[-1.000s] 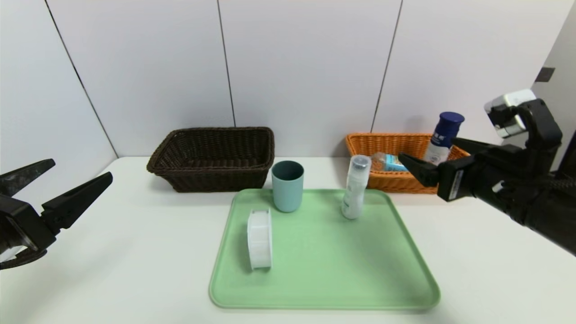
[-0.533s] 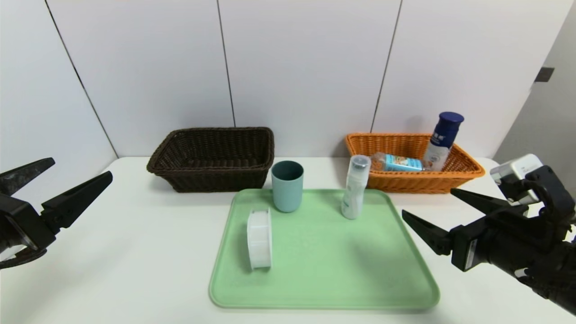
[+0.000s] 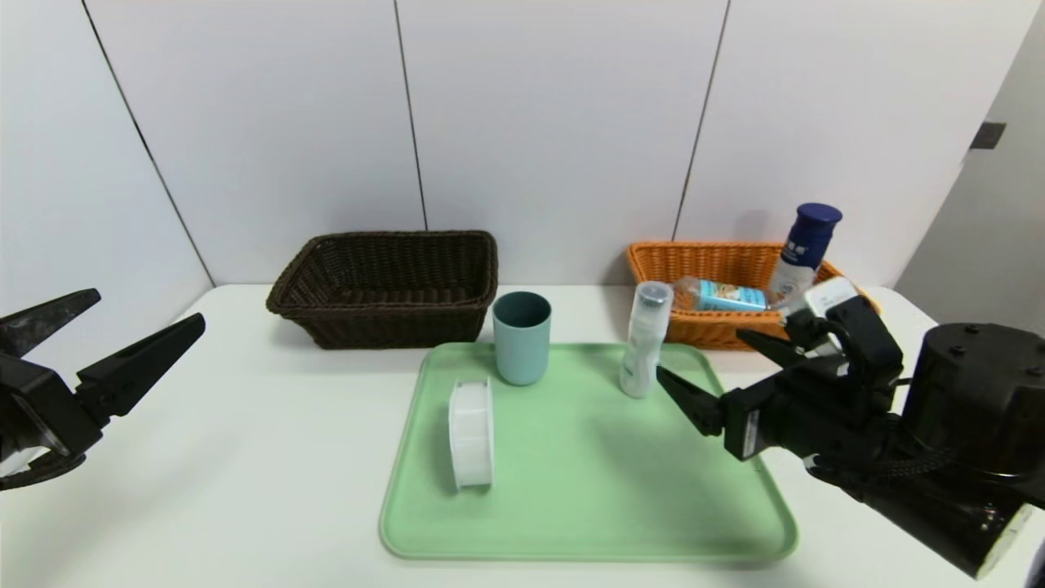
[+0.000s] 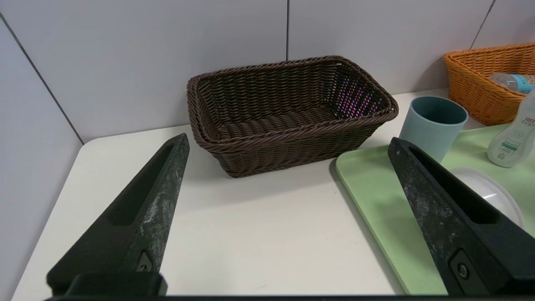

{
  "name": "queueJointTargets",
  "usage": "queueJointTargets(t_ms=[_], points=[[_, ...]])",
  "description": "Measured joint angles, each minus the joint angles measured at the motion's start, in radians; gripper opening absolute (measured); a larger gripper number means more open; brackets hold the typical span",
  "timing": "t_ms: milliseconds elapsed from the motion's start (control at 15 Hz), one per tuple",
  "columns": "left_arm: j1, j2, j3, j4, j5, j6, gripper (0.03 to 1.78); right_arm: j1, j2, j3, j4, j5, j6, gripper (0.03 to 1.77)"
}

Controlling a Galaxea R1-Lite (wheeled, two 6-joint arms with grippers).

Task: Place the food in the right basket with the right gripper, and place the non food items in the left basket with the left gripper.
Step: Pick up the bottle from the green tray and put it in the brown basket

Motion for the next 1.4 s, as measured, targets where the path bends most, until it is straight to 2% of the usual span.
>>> queueJointTargets(t_ms=[200, 467, 800, 1400], points=[[-0.002, 0.012, 0.006, -0.001, -0.001, -0.005, 1.69, 0.005, 0.082, -0.038, -0.031, 0.000, 0.000, 1.69], [-0.051, 0.030, 0.011, -0.003, 0.000, -0.010, 1.69, 0.008, 0.159, -0.049, -0.044, -0.008, 0.000, 1.69], [-0.057, 0.028, 0.012, -0.003, -0.001, -0.009, 1.69, -0.004, 0.264, -0.092, -0.153, -0.017, -0.001, 1.69], [-0.057, -0.004, 0.030, -0.003, -0.001, -0.008, 1.69, -0.024, 0.361, -0.159, -0.161, -0.053, -0.002, 1.69]])
